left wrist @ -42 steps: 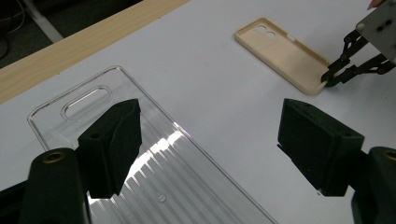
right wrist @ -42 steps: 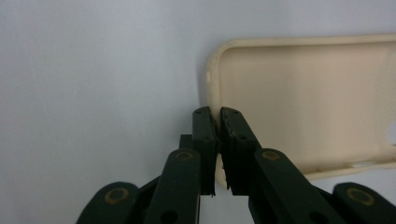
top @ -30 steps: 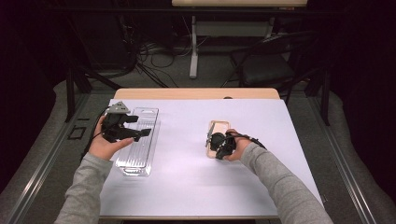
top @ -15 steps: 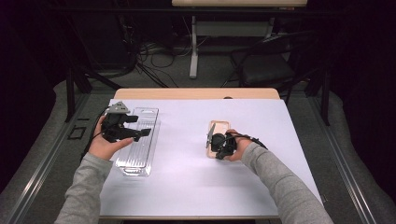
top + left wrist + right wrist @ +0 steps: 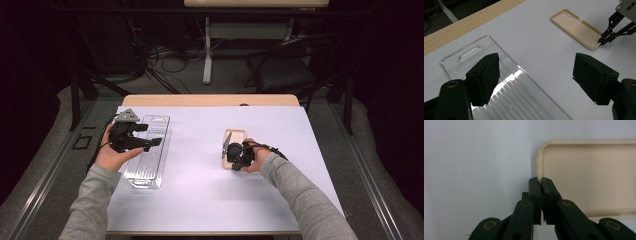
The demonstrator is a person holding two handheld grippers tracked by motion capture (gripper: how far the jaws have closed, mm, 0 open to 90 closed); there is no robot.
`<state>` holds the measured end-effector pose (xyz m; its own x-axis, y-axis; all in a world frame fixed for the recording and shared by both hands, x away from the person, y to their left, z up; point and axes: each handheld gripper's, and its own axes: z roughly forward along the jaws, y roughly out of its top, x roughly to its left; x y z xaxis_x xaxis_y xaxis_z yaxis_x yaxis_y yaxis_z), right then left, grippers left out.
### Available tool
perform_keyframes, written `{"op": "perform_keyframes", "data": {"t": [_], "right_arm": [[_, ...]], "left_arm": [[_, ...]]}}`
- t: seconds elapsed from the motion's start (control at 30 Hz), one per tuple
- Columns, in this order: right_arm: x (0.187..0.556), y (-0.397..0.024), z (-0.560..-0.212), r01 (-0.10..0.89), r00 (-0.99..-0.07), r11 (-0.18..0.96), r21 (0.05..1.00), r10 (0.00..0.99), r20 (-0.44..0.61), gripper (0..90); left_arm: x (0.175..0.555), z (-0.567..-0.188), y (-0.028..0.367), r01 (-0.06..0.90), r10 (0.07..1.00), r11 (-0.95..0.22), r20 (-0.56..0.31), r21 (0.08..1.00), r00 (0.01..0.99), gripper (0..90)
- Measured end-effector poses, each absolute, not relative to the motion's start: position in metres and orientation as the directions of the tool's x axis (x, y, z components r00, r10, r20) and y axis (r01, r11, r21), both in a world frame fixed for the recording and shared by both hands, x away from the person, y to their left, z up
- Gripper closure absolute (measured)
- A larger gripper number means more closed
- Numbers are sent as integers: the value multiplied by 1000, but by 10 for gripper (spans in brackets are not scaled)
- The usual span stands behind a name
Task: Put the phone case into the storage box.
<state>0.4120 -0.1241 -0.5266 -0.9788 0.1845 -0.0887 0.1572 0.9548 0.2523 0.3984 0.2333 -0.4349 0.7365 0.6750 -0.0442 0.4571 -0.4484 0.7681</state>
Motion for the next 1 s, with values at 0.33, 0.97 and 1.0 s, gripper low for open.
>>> {"op": "perform_keyframes", "data": {"t": [0.33, 0.97, 1.0], "right_arm": [[410, -125, -520, 149, -975, 950, 276, 187, -120, 880], [375, -114, -490, 38, -952, 922, 386, 151, -265, 881], [374, -113, -488, 32, -950, 919, 394, 150, -273, 880]], "left_arm": [[398, -435, 233, 457, 677, -444, -45, 771, 734, 219], [395, -431, 233, 441, 673, -424, -51, 791, 738, 232], [394, -431, 232, 442, 672, -417, -57, 794, 738, 232]]}}
